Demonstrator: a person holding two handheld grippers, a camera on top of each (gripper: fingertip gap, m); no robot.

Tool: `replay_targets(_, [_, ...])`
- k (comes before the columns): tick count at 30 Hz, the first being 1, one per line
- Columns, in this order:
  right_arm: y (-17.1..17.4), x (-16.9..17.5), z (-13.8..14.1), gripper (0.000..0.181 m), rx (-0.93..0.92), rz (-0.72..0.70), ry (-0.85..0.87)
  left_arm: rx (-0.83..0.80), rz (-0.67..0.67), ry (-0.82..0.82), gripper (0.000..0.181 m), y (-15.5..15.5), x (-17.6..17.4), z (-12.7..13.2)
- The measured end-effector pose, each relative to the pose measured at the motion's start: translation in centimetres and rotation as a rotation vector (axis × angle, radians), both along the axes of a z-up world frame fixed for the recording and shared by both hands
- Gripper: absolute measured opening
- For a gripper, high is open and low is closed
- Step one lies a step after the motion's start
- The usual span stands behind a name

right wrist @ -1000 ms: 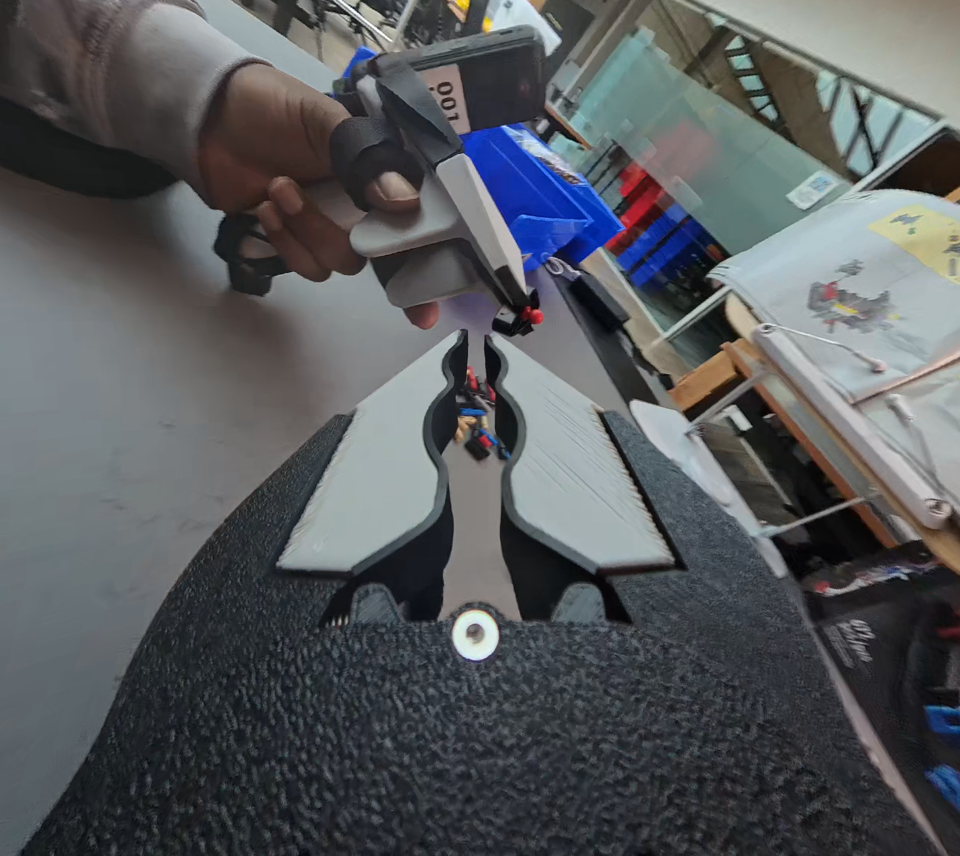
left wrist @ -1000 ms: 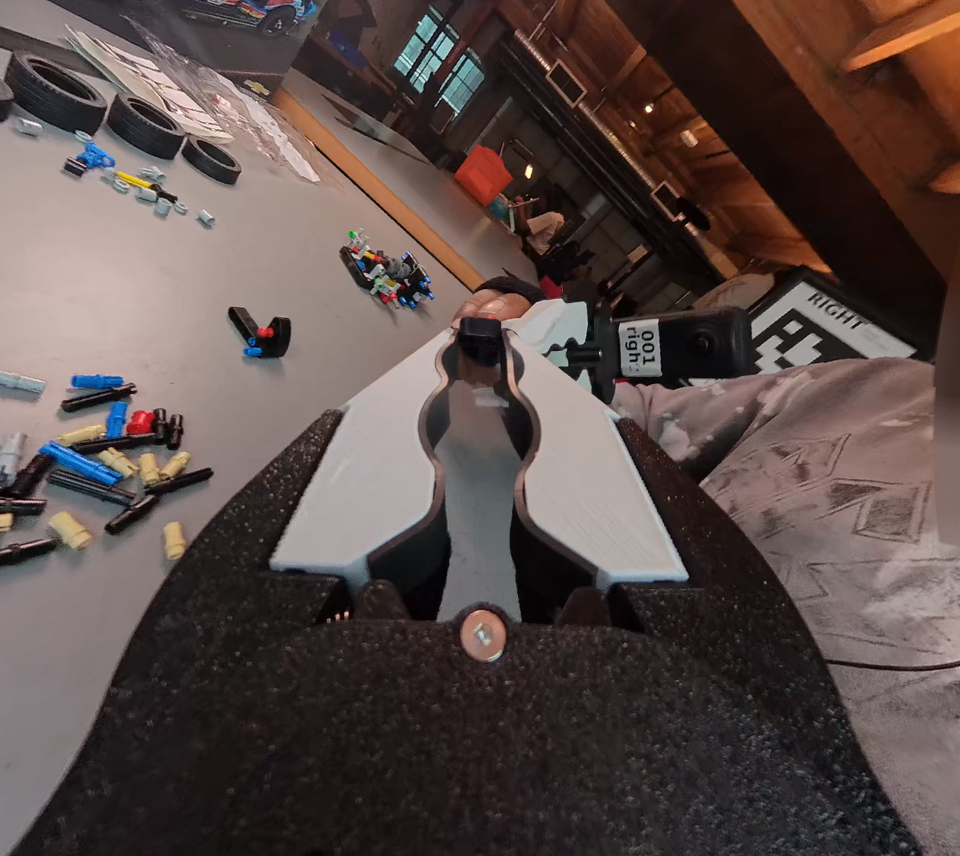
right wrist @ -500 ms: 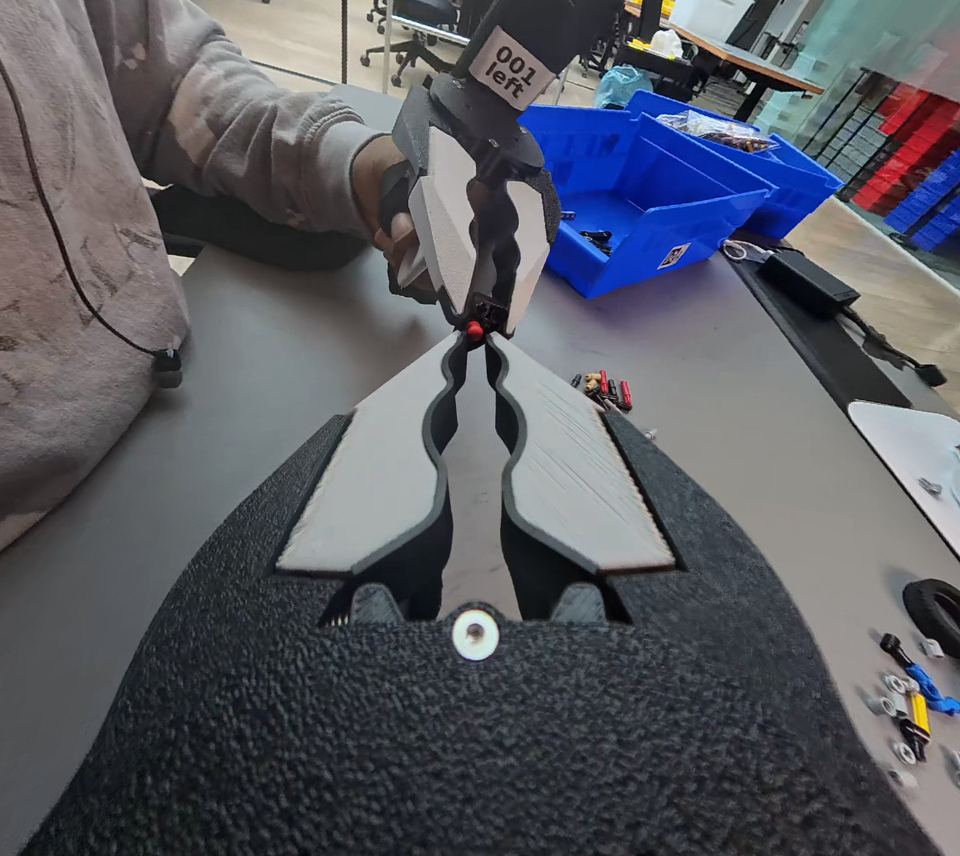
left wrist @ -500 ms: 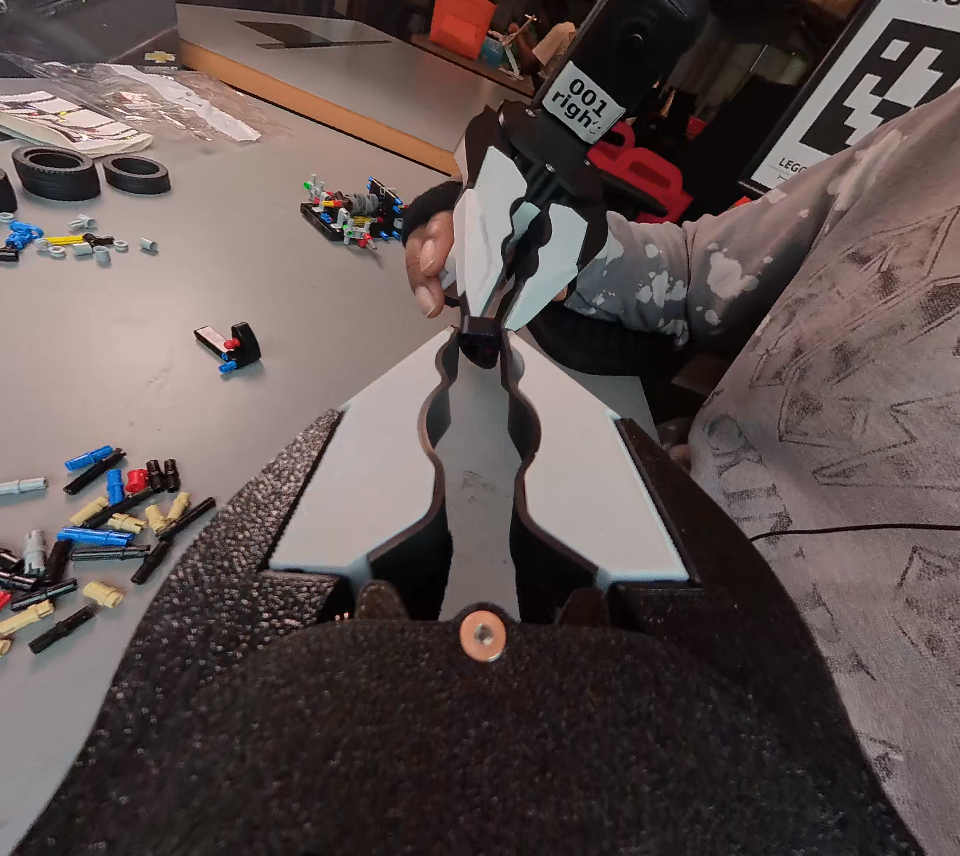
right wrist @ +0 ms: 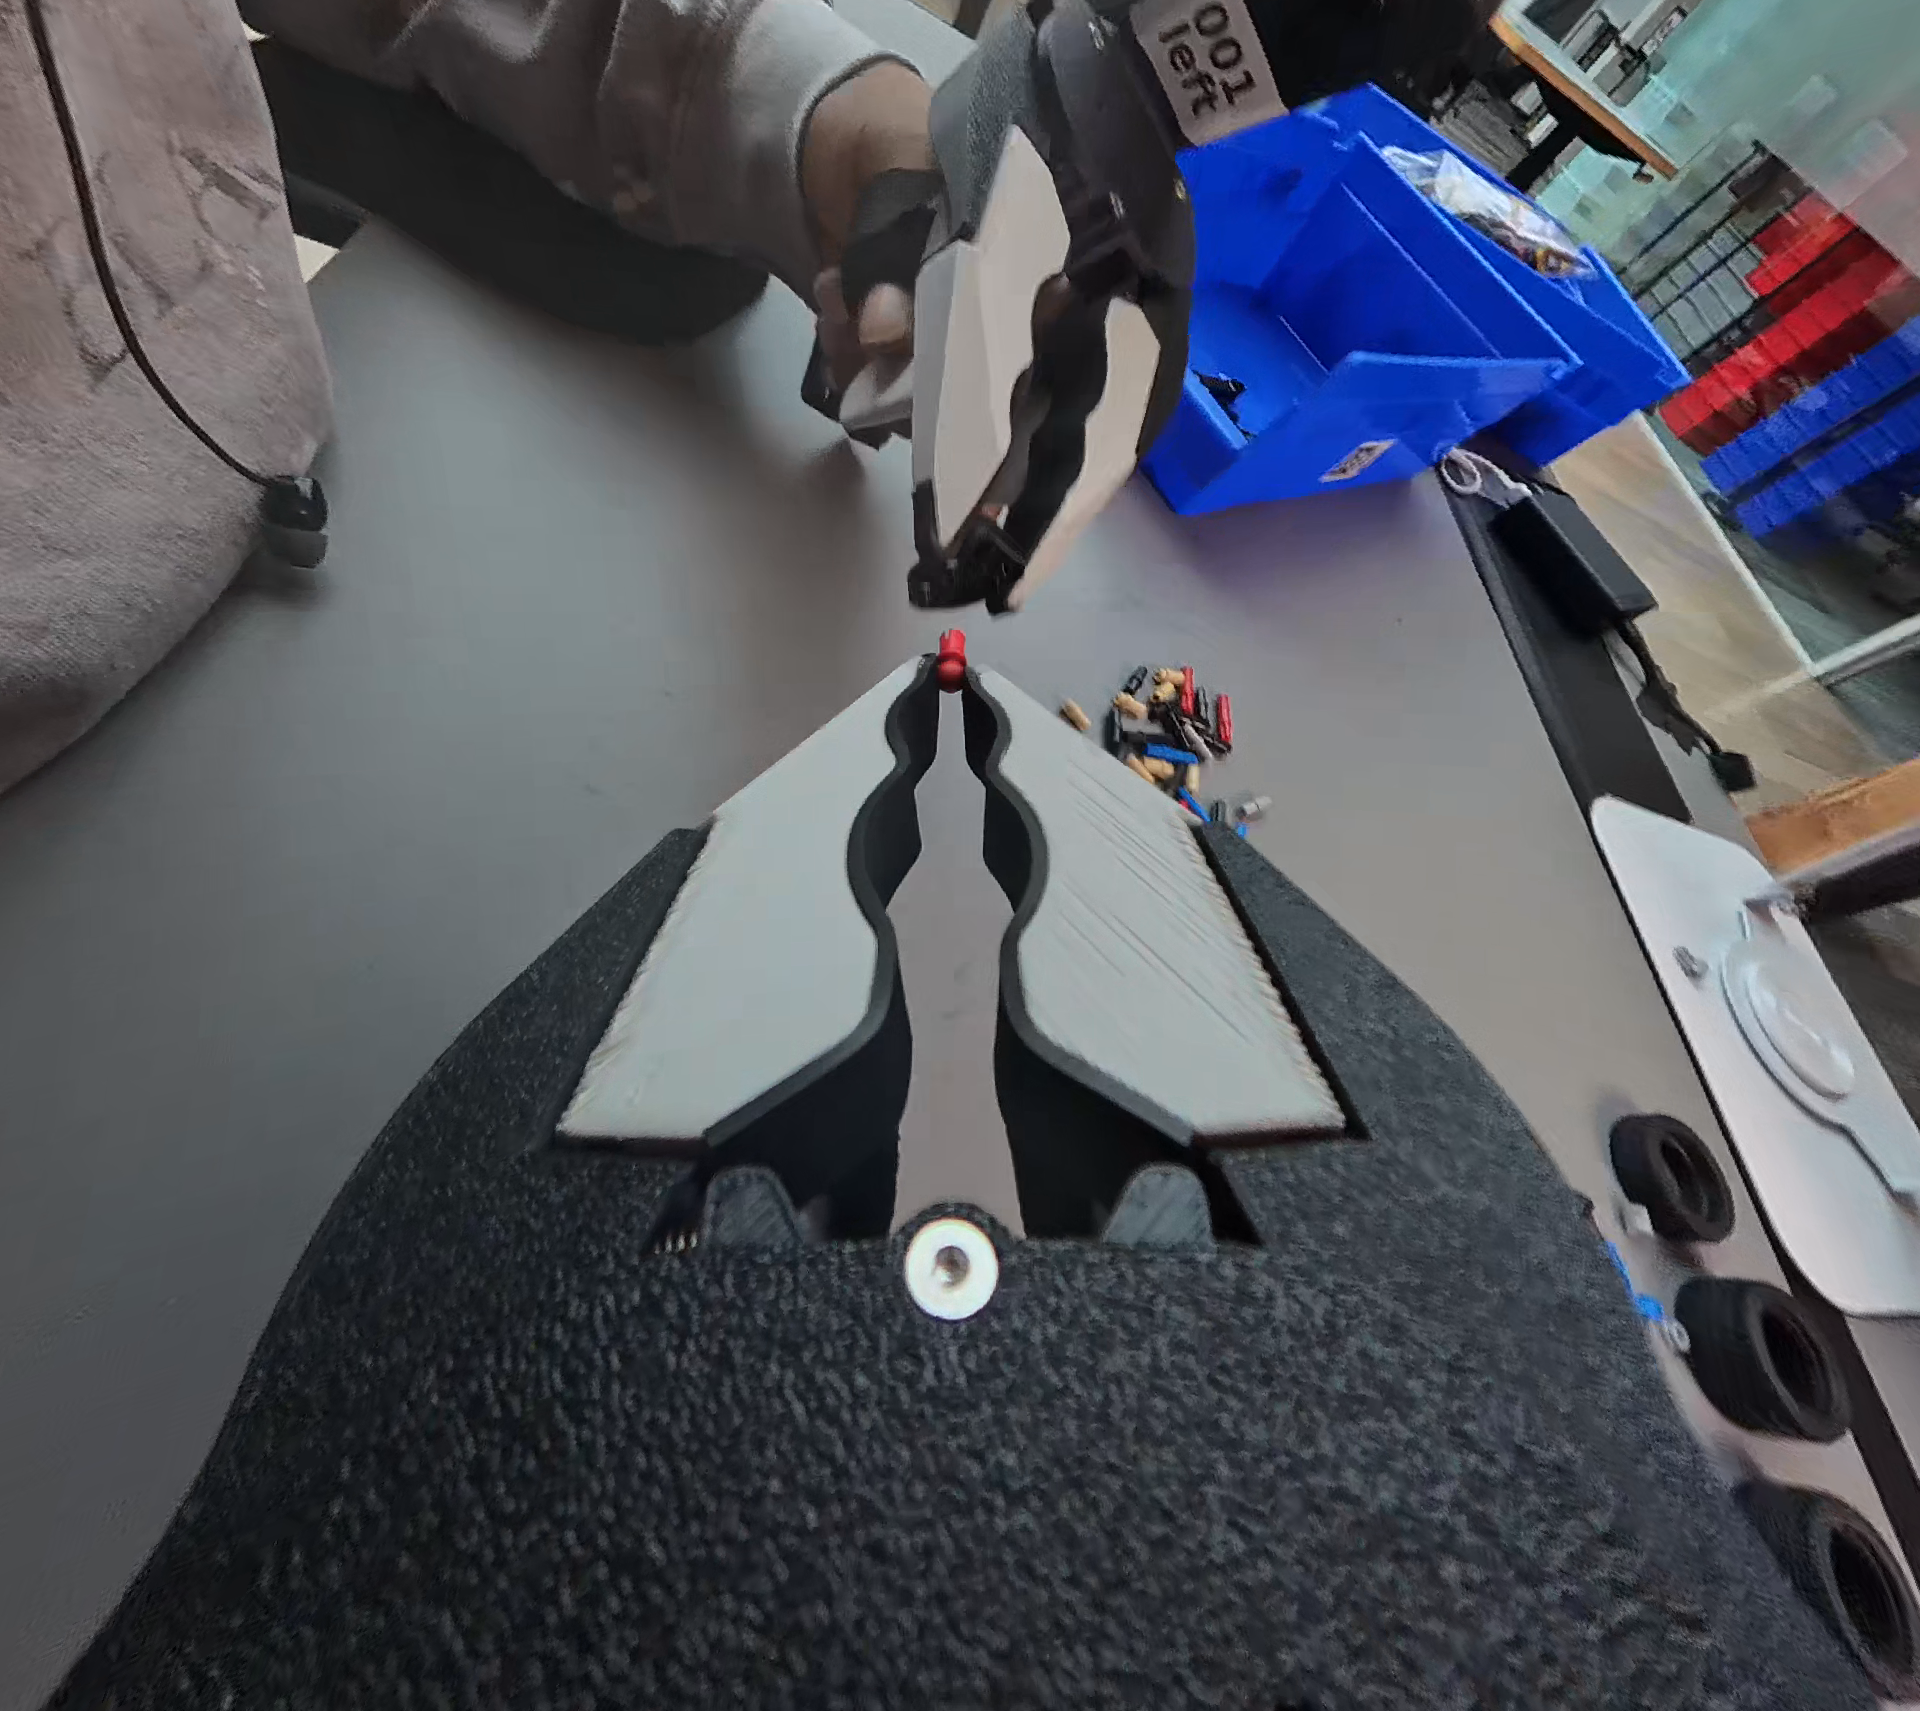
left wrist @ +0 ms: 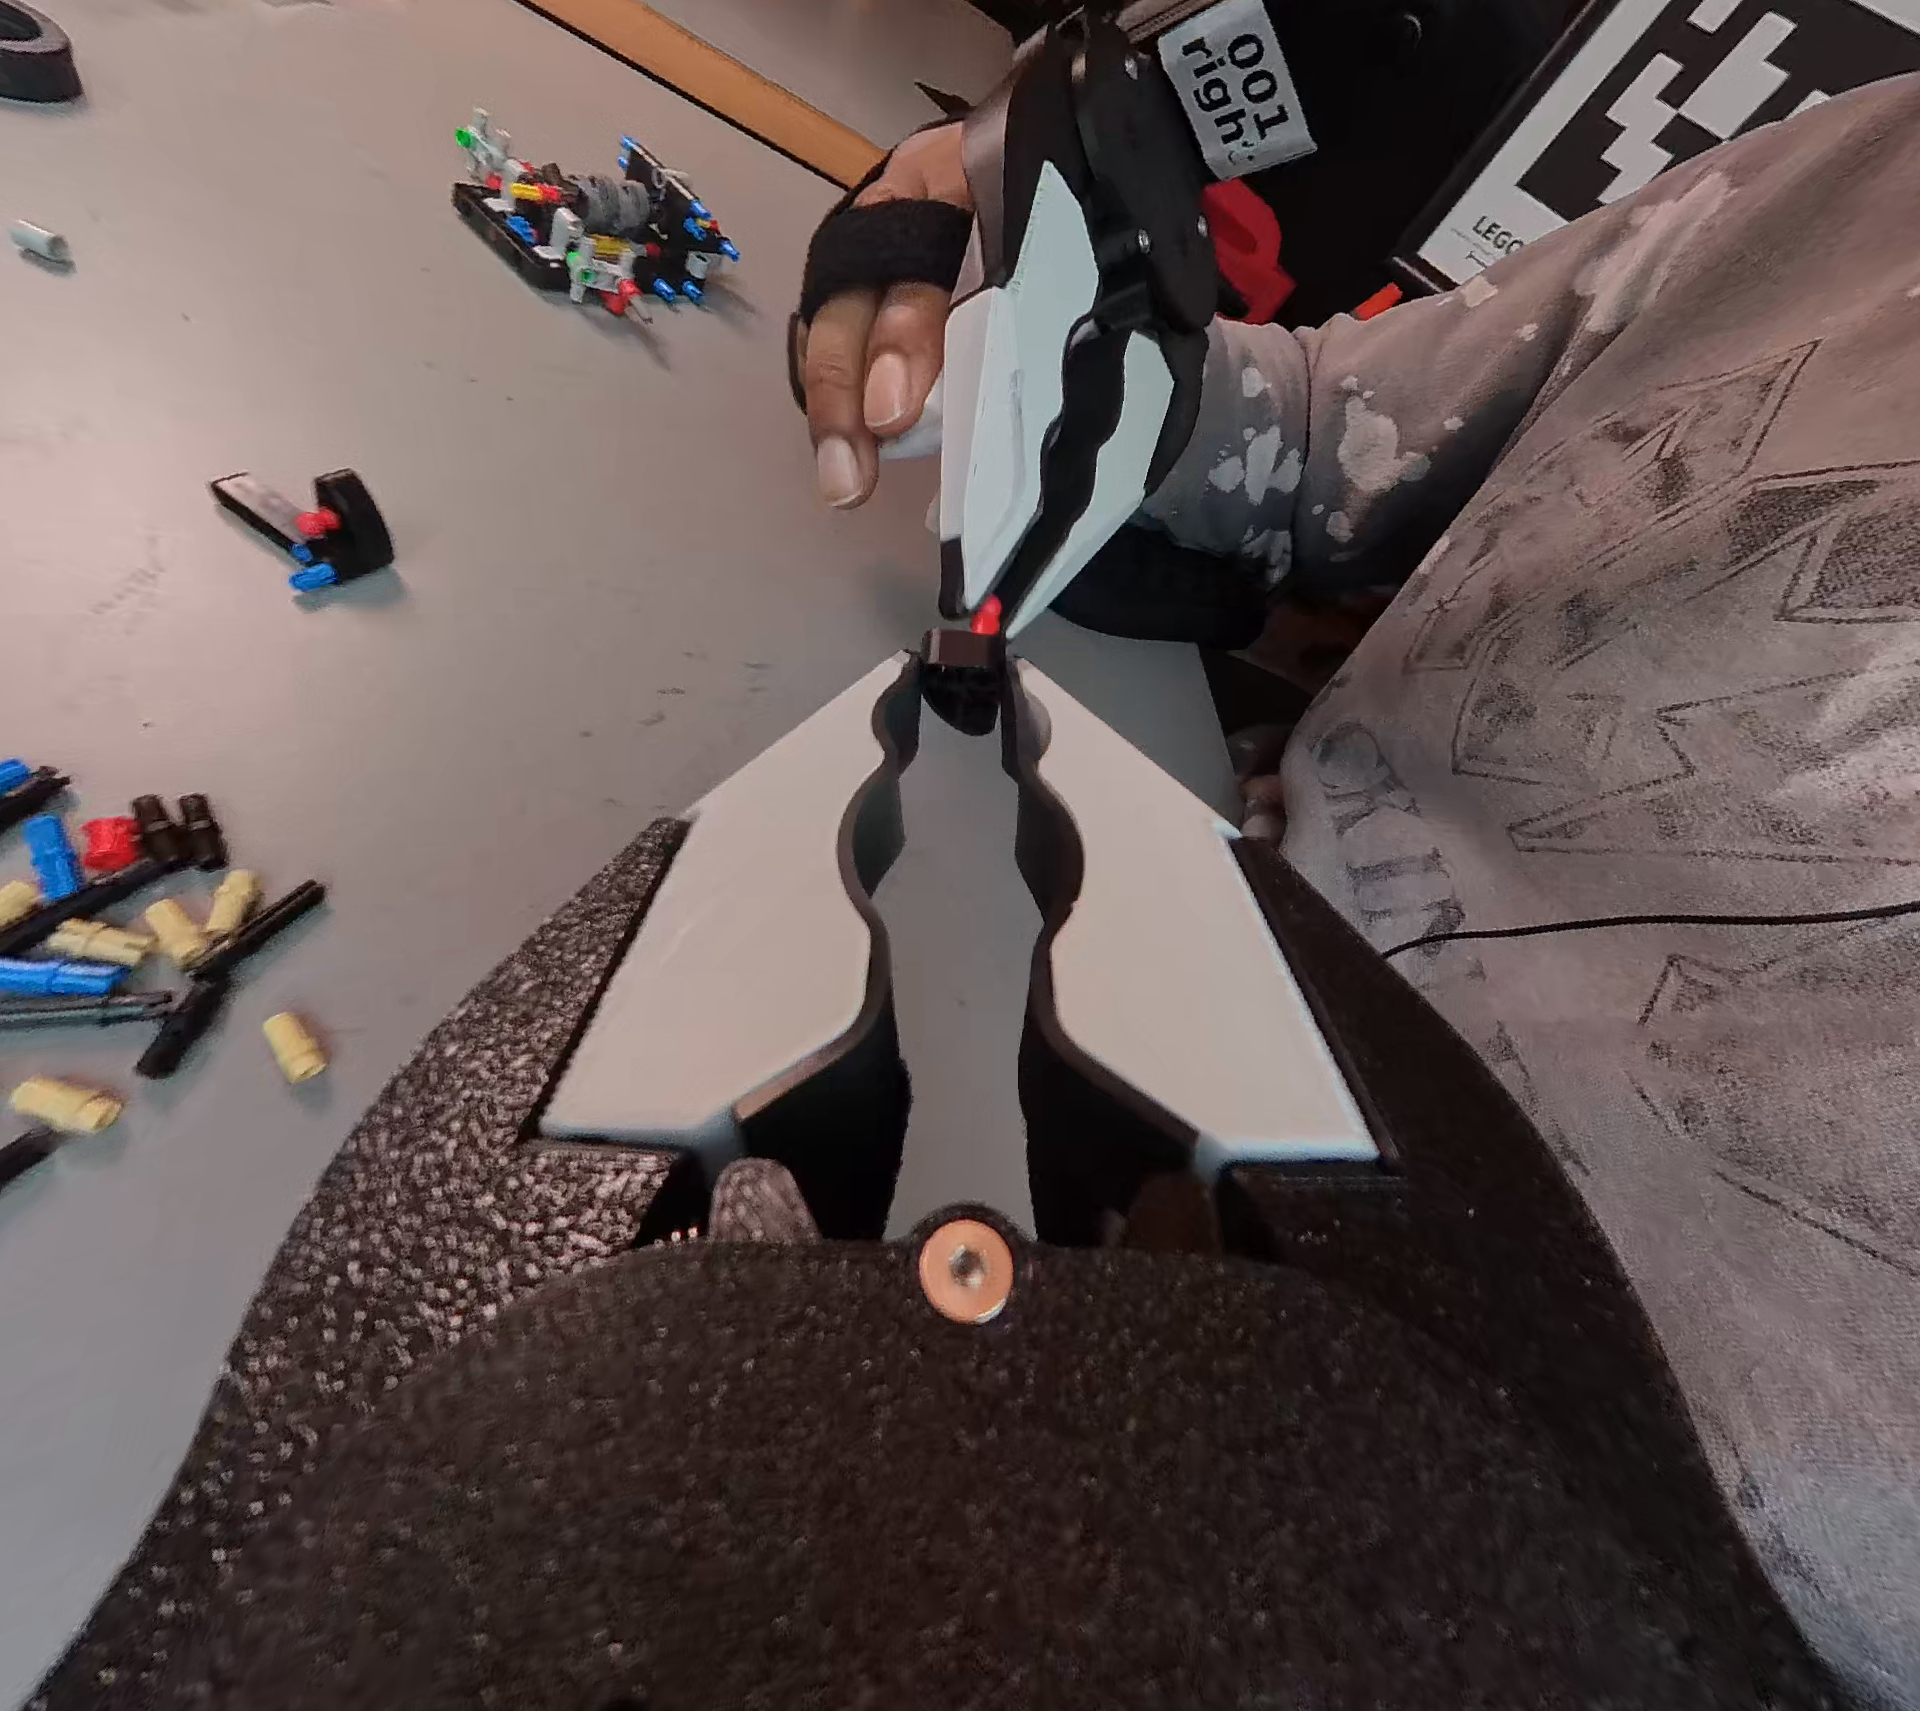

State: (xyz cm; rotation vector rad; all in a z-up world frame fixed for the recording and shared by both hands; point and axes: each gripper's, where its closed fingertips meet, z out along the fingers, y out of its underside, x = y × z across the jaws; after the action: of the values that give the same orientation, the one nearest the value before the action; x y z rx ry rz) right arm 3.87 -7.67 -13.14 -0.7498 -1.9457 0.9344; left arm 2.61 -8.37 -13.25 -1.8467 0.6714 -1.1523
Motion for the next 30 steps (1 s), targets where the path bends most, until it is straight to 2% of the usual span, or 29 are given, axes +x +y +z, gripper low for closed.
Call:
replay_targets(1, [1.2, 0.5, 0.1, 0.004, -0.029, -0.031, 0.001, 0.001, 0.022, 0.005, 0.014, 0.1, -1.1, 0.0])
replay_targets(3, [2.6, 0.8, 0.3, 0.004, -0.084, -0.064, 0.001, 0.011, 0.051, 0.043, 0.014, 0.3, -2.5, -0.2])
replay_targets(6, [4.5, -0.2, -0.4, 0.004, -0.069, -0.151, -0.017, 0.019, 0.069, 0.069, 0.015, 1.1, -2.1, -0.6])
replay_targets(12, [20.3, -1.2, -3.8, 0.005, -0.021, -0.8, -0.178, 0.029, 0.187, 0.053, 0.015, 2.8, -3.1, -1.1])
replay_targets(16, [26.1, -2.9, -6.1, 0.005, 0.018, -0.993, -0.274, 0.056, 0.229, 0.002, 0.015, 3.1, -3.6, 0.0])
replay_targets(19, [27.5, -3.0, -8.0, 0.005, 0.018, -1.028, -0.358, 0.06, 0.251, -0.025, 0.015, 2.9, -3.9, 0.2])
replay_targets(21, [27.6, -3.1, -8.2, 0.006, 0.008, -1.026, -0.353, 0.058, 0.253, -0.031, 0.015, 2.9, -3.9, 0.3])
replay_targets(23, [27.5, -3.1, -7.8, 0.016, 0.011, -1.02, -0.338, 0.053, 0.254, -0.034, 0.015, 3.0, -3.9, 0.2])
replay_targets(27, [27.2, -2.8, -4.8, 0.021, 0.005, -0.986, -0.213, 0.036, 0.253, -0.047, 0.015, 3.2, -3.8, 0.0])
replay_targets(29, [25.3, -2.8, -1.7, 0.02, -0.053, -0.895, -0.098, 0.048, 0.257, -0.064, 0.015, 3.2, -3.9, 0.3])
replay_targets(30, [23.4, -2.8, -0.2, 0.019, -0.104, -0.805, -0.062, 0.058, 0.255, -0.084, 0.015, 3.1, -3.9, 0.7])
